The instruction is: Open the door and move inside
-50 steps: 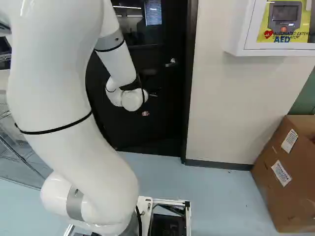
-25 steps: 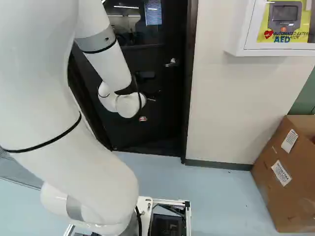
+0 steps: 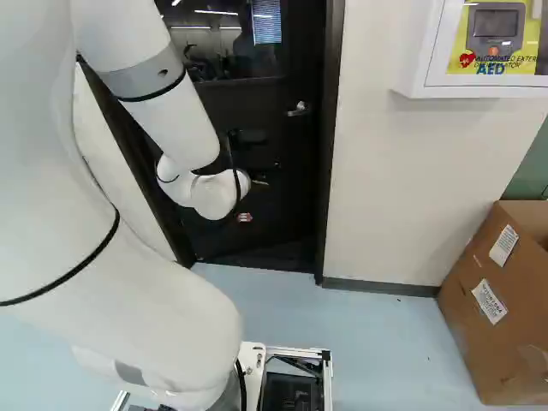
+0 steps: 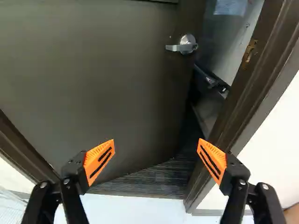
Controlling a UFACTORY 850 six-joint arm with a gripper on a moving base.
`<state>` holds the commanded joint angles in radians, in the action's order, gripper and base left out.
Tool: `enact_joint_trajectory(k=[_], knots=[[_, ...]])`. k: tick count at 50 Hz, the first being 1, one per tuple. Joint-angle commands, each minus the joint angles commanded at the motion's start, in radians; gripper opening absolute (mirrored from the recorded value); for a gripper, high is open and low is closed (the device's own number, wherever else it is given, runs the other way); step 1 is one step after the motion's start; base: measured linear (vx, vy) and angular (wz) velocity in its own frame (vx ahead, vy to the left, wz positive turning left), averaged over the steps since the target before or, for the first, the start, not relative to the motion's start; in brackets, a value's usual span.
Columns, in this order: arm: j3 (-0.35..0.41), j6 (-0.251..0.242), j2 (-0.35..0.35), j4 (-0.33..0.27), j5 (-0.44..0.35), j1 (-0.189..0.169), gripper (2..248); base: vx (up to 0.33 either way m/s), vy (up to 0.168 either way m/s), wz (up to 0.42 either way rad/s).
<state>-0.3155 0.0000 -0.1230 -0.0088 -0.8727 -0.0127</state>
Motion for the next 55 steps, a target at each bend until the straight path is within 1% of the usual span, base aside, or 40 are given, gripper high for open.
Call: enact_joint_trajectory(k=[32, 50, 55], knots=[[0.002, 0.000, -0.002, 0.000, 0.000, 0.000, 247, 0.009, 0.000, -0.001], [0.002, 0.000, -0.002, 0.000, 0.000, 0.000, 247, 0.104, 0.009, -0.014], [0.002, 0.000, -0.002, 0.000, 0.000, 0.000, 247, 0.152, 0.035, -0.159]])
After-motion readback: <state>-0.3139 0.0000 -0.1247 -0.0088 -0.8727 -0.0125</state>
